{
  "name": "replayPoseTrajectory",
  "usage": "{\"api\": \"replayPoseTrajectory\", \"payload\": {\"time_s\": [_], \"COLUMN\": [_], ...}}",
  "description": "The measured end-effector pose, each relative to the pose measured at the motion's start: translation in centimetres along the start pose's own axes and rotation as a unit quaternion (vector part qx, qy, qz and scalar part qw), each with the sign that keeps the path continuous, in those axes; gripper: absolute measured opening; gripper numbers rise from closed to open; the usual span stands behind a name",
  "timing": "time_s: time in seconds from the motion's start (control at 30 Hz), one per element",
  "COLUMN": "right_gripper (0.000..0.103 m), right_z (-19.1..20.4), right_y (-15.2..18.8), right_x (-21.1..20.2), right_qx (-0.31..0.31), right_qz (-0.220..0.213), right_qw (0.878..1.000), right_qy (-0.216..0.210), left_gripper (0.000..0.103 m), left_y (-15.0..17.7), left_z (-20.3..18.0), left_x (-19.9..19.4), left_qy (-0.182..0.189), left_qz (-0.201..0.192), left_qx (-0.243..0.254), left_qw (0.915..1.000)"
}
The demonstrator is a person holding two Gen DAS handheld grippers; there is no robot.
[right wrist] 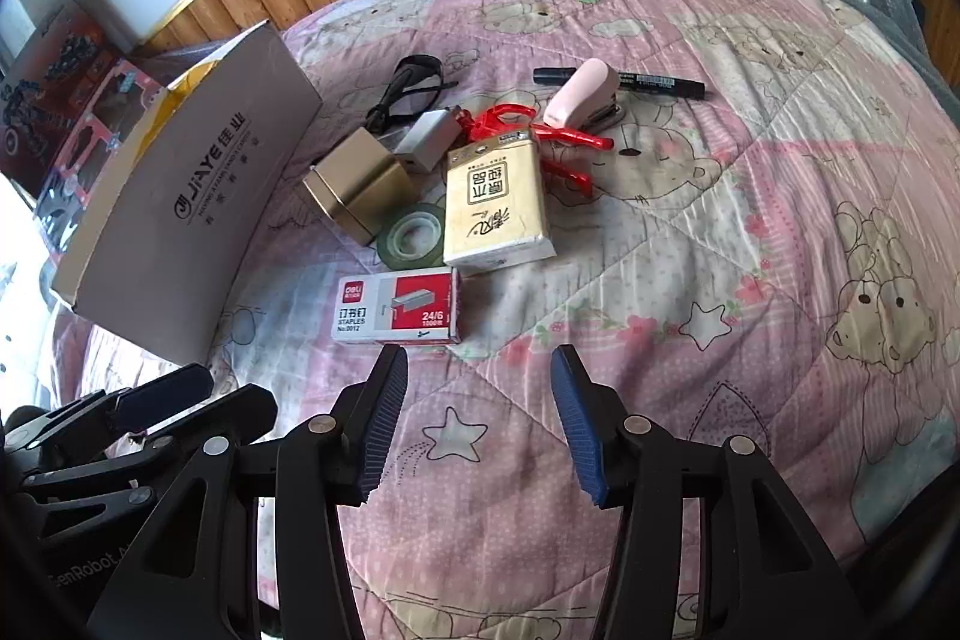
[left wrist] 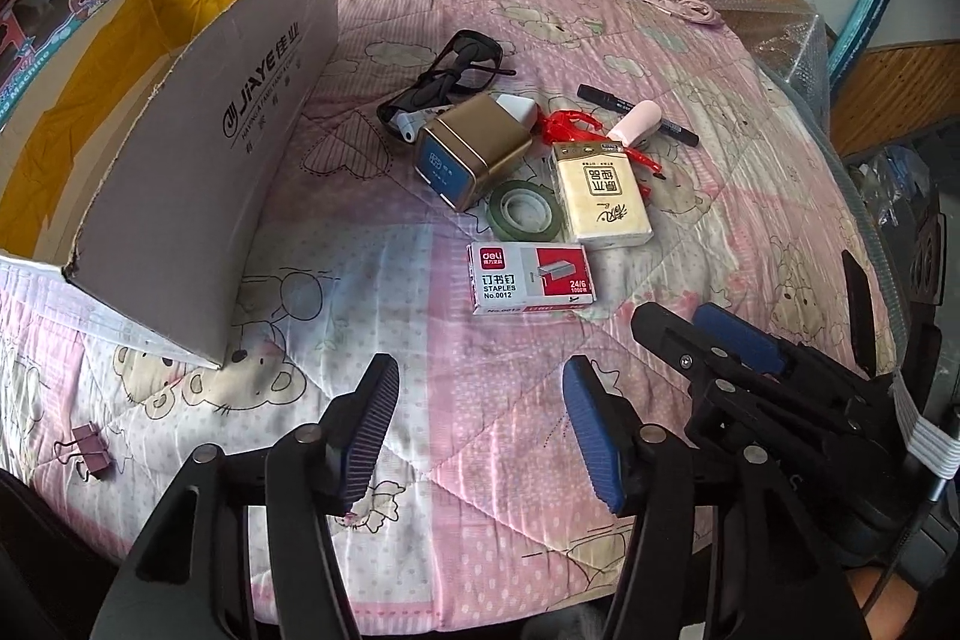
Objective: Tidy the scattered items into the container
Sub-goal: 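Move the left tool to the red staples box while the right tool approaches the gold tissue pack, then grasp the red staples box with the left tool while the right tool grasps the gold tissue pack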
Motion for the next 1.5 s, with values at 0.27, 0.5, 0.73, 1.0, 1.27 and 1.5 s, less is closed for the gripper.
{"api": "replayPoseTrajectory", "payload": {"time_s": [0.27, 0.5, 0.73, 1.0, 1.27, 1.5], "right_gripper": [0.056, 0.06, 0.06, 0.064, 0.049, 0.028], "right_z": [-1.0, 0.0, 0.7, -1.2, -1.7, -1.7], "right_y": [-1.4, -4.9, -7.6, -8.3, -8.0, -8.0], "right_x": [1.3, 2.8, 6.3, 7.7, 7.2, 6.8], "right_qx": [0.0, -0.045, -0.087, -0.048, -0.013, 0.009], "right_qz": [0.027, 0.036, 0.05, 0.063, 0.069, 0.076], "right_qw": [0.999, 0.998, 0.993, 0.997, 0.997, 0.994], "right_qy": [0.02, 0.033, 0.055, 0.013, -0.037, -0.072], "left_gripper": [0.062, 0.065, 0.065, 0.073, 0.073, 0.068], "left_y": [-0.9, -1.6, -2.5, -3.3, -3.5, -2.9], "left_z": [0.3, 0.5, 0.4, -0.9, -1.7, -3.2], "left_x": [1.3, 3.4, 5.9, 8.3, 8.4, 8.1], "left_qy": [0.009, 0.011, 0.027, 0.056, 0.062, 0.129], "left_qz": [0.012, 0.026, 0.035, 0.02, 0.012, 0.028], "left_qx": [-0.001, -0.002, 0.002, 0.025, 0.052, 0.06], "left_qw": [0.9999, 0.9996, 0.999, 0.9979, 0.9966, 0.9894]}}
Point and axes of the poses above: each gripper's, at about its wrist camera, not at the fingertips, and x roughly the way its jaws point, z to its left, y to its underside, the point moved 3 cm from there along x, roughly the way its jaws point, and after that the axes turned 1 degree about y, right-handed, at the moved point
